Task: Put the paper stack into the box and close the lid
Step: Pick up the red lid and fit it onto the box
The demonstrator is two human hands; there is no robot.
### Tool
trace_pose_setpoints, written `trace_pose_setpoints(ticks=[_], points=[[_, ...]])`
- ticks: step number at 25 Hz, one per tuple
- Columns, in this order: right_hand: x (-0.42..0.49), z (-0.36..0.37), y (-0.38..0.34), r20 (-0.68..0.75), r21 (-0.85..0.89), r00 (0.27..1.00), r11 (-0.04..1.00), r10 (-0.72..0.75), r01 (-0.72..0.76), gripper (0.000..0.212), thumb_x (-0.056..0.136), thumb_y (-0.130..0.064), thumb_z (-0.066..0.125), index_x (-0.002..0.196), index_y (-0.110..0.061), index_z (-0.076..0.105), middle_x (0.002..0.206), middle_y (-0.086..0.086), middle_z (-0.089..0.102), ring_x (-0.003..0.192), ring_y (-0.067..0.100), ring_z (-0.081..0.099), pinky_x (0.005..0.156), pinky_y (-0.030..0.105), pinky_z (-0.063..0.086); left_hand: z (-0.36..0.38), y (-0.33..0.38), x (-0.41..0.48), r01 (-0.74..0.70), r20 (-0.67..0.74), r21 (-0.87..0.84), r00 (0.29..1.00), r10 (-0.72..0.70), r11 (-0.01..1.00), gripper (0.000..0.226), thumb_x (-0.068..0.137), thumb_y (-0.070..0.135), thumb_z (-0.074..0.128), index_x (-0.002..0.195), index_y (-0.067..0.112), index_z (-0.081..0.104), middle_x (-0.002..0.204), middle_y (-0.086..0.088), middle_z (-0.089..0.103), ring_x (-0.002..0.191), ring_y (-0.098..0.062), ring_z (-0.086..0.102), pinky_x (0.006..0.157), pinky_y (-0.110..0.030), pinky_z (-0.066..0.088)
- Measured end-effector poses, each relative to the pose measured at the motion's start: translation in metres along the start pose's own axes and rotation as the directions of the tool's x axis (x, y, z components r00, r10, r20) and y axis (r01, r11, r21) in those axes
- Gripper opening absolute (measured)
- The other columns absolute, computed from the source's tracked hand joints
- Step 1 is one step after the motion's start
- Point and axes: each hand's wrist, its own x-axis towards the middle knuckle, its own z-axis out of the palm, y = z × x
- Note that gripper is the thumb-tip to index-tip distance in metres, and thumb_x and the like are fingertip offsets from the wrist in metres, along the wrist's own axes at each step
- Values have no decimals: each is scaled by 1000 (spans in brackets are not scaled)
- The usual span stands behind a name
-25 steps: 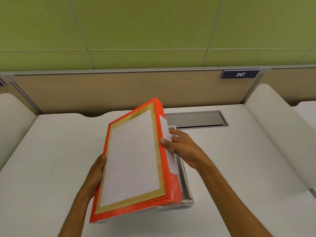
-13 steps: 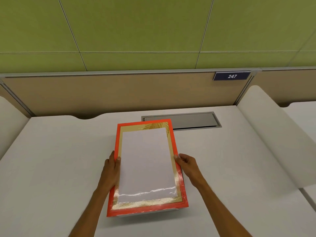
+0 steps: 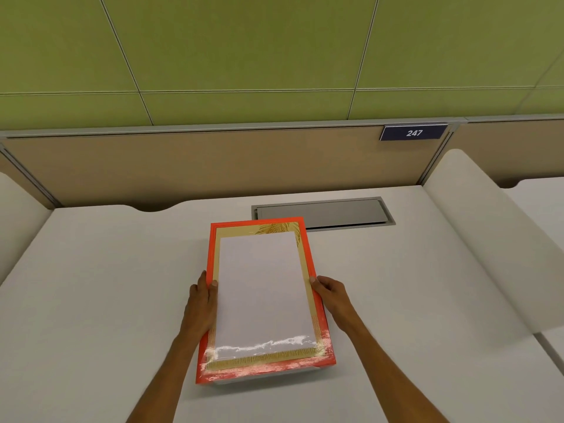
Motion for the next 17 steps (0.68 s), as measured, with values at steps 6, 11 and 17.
trace_pose_setpoints(ticks=[6, 11, 17], points=[[3, 0, 6, 23, 7, 1000, 1000, 6, -6, 48, 93, -44, 55, 95, 3, 66, 82, 12, 70, 74, 25, 69, 73, 30, 60, 5, 0, 1, 10, -2, 17, 1000, -10, 1000, 59, 100, 47, 27, 153, 20, 23, 141, -17, 46, 123, -36, 54, 99, -50, 47], [6, 1, 9, 30, -41, 999, 999, 25, -24, 58, 88, -57, 52, 106, -3, 66, 99, 15, 72, 93, 33, 71, 82, 33, 60, 10, -9, 6, 24, 20, 35, 999, -25, 999, 60, 100, 48, 27, 153, 20, 23, 141, -17, 46, 123, -36, 54, 100, -51, 47], [4, 21, -5, -140, -646, 952, 754, -273, 121, 66, 97, -54, 34, 151, -16, 26, 158, 8, 28, 145, 28, 28, 118, 44, 22, 14, 10, 4, -141, -222, 382, 945, 239, 913, 63, 96, 51, 36, 146, 13, 37, 150, -18, 42, 133, -38, 48, 105, -51, 43]])
